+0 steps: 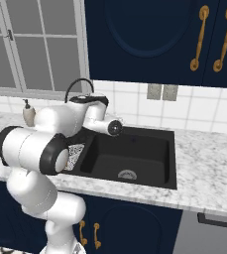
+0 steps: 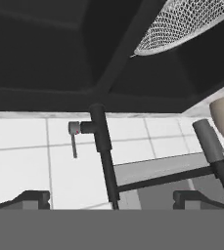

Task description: Put the colander in the sink, put the tangerine in the colander, and turn on the sink faucet and pour water over the colander.

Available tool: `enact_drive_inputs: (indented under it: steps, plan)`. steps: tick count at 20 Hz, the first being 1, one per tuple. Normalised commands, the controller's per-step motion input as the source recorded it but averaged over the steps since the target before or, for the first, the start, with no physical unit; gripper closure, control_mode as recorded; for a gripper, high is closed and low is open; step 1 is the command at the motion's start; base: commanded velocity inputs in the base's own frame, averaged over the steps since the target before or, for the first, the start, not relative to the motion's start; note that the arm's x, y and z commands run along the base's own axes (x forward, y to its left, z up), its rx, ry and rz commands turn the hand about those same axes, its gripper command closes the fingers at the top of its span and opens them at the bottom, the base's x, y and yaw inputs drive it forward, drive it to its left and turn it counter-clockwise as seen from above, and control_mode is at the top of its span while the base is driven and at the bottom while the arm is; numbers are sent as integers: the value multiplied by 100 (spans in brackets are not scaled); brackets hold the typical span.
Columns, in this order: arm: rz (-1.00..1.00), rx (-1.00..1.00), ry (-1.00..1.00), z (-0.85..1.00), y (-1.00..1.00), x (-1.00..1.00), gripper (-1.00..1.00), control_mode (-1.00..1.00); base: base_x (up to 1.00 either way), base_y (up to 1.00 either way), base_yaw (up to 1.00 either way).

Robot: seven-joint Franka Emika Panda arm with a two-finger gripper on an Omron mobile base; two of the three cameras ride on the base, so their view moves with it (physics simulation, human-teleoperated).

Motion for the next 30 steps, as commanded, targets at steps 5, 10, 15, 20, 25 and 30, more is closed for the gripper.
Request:
enact_drive_inputs:
  steps: [5,10,15,20,25,30]
  plan:
    - [-6,-2,-12,-53,0,27,-100,-100,0,0,0]
    - [-7,-11,-17,-20,5,23,-100,-100,0,0,0]
    - [-9,-17,-4,0,25,28,-100,-100,0,0,0]
    - [-7,-8,-1,13,6,33,-100,-100,0,0,0]
    - [-1,0,0,3,-13,31,-100,-100,0,0,0]
    - [2,4,0,-16,-18,37,-100,-100,0,0,0]
